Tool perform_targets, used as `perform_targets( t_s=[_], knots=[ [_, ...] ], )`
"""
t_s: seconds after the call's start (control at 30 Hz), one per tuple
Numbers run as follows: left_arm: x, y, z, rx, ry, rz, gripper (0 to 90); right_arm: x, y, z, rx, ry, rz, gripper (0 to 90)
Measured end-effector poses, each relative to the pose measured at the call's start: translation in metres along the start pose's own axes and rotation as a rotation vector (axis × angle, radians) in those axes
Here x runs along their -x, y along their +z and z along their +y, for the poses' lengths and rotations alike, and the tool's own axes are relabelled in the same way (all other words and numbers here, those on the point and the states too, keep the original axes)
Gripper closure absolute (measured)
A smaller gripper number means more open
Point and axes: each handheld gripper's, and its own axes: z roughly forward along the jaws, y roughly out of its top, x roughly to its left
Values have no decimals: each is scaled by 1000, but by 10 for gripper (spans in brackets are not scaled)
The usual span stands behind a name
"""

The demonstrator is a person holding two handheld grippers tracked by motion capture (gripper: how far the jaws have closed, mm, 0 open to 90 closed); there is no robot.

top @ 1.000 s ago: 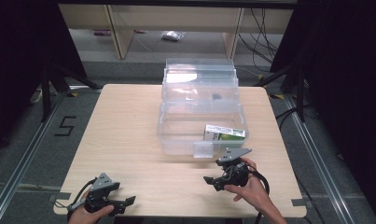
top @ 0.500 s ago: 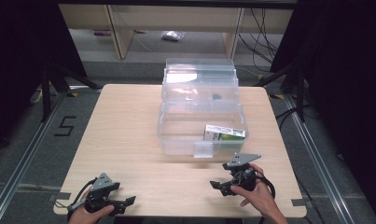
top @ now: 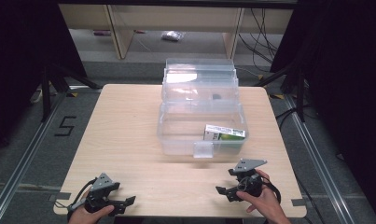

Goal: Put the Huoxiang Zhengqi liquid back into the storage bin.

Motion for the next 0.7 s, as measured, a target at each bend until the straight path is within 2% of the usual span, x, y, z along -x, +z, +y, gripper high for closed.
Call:
perform_targets(
  t_s=[0.03,0.1,0.13,0.17,0.2,0.23,0.27,0.3,0.33,0.37,0.4,0.43,0.47,0.5,0.53,0.57,0.6,0.63,0.67,0.7],
  knots=[
    [0,0,0,-6,0,3,148,0,1,-2,18,1,-8,165],
    [0,0,0,-3,-1,1,148,-1,-1,-4,-8,3,-3,165],
    [0,0,0,-5,-1,1,148,-1,0,-7,9,3,-10,166],
    [0,0,0,-6,0,2,148,-3,-1,-8,-19,22,1,166],
    [0,0,0,-9,0,3,149,-2,-2,-9,-14,1,-13,166],
    [0,0,0,-14,7,4,148,-3,-3,-10,-19,2,-14,165],
    [0,0,0,-3,0,2,148,-6,-3,-11,-20,26,-14,166],
    [0,0,0,-5,1,2,149,-4,-4,-12,-16,0,-17,166],
    [0,0,0,1,-1,1,148,-4,-5,-13,-16,-3,-12,166],
    [0,0,0,-4,0,1,148,-6,-4,-15,-2,20,-22,166],
    [0,0,0,-3,0,2,148,-7,-6,-15,-23,29,-22,166],
    [0,0,0,-6,2,1,148,-5,-7,-16,-20,5,-30,166],
    [0,0,0,-7,3,1,149,-5,-8,-17,-20,3,-32,166],
    [0,0,0,-6,2,1,148,-7,-9,-19,-29,34,-25,166],
    [0,0,0,-7,2,2,148,-7,-7,-20,-6,25,-29,166],
    [0,0,0,-7,2,3,148,-6,-8,-21,-8,16,-34,166],
    [0,0,0,-2,2,2,148,-8,-10,-22,-27,39,-28,165],
    [0,0,0,3,1,1,148,-7,-10,-22,-30,15,-30,166],
    [0,0,0,-7,1,2,148,-8,-8,-24,-14,21,-37,165],
    [0,0,0,-6,1,3,148,-8,-10,-24,-41,15,-36,166]
  ],
)
